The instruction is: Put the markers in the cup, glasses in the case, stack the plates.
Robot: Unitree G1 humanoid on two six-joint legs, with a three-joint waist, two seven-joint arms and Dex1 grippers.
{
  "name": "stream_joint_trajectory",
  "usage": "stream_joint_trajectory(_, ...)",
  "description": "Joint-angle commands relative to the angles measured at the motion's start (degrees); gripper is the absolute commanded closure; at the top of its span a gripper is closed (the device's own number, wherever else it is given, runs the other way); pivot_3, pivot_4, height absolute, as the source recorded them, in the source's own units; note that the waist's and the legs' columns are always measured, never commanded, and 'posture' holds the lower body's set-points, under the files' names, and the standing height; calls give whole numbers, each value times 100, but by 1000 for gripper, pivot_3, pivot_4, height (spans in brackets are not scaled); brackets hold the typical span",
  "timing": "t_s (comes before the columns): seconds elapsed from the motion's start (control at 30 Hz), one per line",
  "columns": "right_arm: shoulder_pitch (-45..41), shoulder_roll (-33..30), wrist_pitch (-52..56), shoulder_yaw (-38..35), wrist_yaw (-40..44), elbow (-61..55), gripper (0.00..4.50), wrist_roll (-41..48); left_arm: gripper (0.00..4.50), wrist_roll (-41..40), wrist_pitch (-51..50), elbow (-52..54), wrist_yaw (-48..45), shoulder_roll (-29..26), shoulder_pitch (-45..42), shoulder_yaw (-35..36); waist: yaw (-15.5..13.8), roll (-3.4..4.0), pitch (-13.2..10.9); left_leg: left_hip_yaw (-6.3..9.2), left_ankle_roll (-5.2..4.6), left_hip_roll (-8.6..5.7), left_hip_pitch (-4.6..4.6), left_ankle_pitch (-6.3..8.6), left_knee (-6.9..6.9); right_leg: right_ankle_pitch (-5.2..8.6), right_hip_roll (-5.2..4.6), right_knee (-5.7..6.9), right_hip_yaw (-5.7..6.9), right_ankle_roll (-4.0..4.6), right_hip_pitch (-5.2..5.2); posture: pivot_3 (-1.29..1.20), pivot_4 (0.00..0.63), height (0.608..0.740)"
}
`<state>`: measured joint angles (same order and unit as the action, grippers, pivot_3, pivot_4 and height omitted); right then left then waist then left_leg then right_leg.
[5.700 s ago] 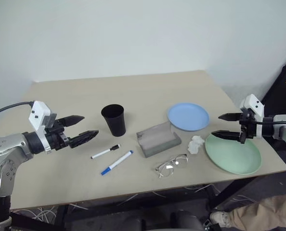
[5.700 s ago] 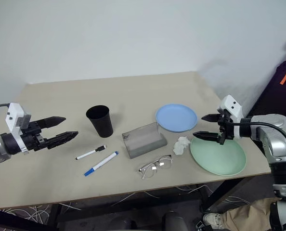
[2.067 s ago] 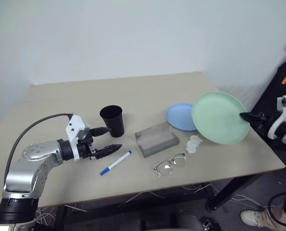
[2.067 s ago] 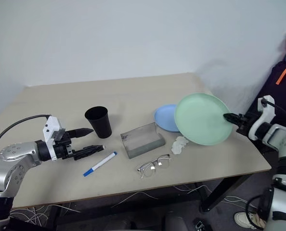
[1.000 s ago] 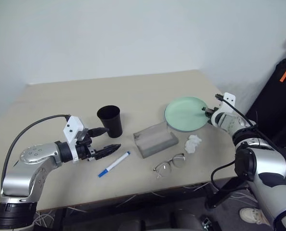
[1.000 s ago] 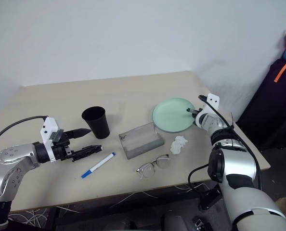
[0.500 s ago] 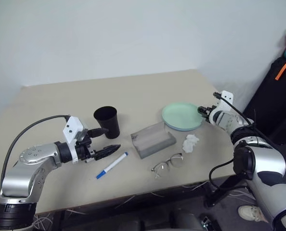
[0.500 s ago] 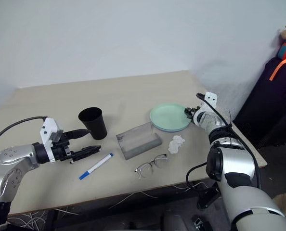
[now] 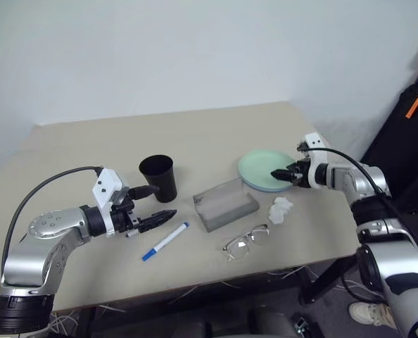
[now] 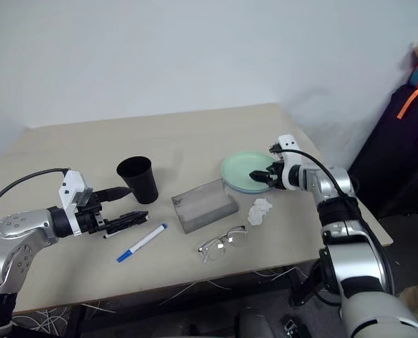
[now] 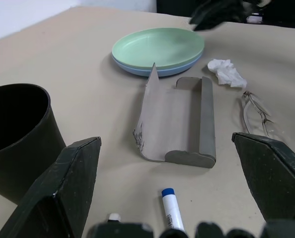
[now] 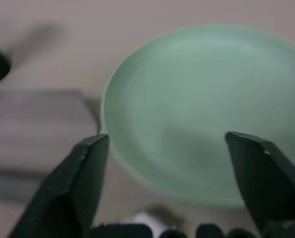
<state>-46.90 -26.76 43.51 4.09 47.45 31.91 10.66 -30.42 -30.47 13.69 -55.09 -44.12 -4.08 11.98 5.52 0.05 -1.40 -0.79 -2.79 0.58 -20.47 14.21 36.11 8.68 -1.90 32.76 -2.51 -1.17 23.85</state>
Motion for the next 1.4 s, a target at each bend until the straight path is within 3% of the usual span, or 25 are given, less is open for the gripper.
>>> stream_joint_trajectory(0.03,116,-282,174,222,389,-993,43,65,0,-61,63,124,8,-18,-88,67,4,0,0,-1,0,1,2,0,0,0,1,4,0,0,0,0,0,732)
stream_joint_trajectory(0.43,968,-722,386,862,901,-2170,43,8,0,-74,49,159,49,29,-60,51,-13,-3,1,-3,1,4,1,1,6,1,1,5,7,1,2,0,0,732)
stream_joint_trajectory(1.4,1055,-474,-863,1288,785,-817,43,-653,0,-109,-27,234,77,15,-50,103,-11,-7,1,-5,1,3,2,0,9,1,1,4,6,1,1,0,0,732)
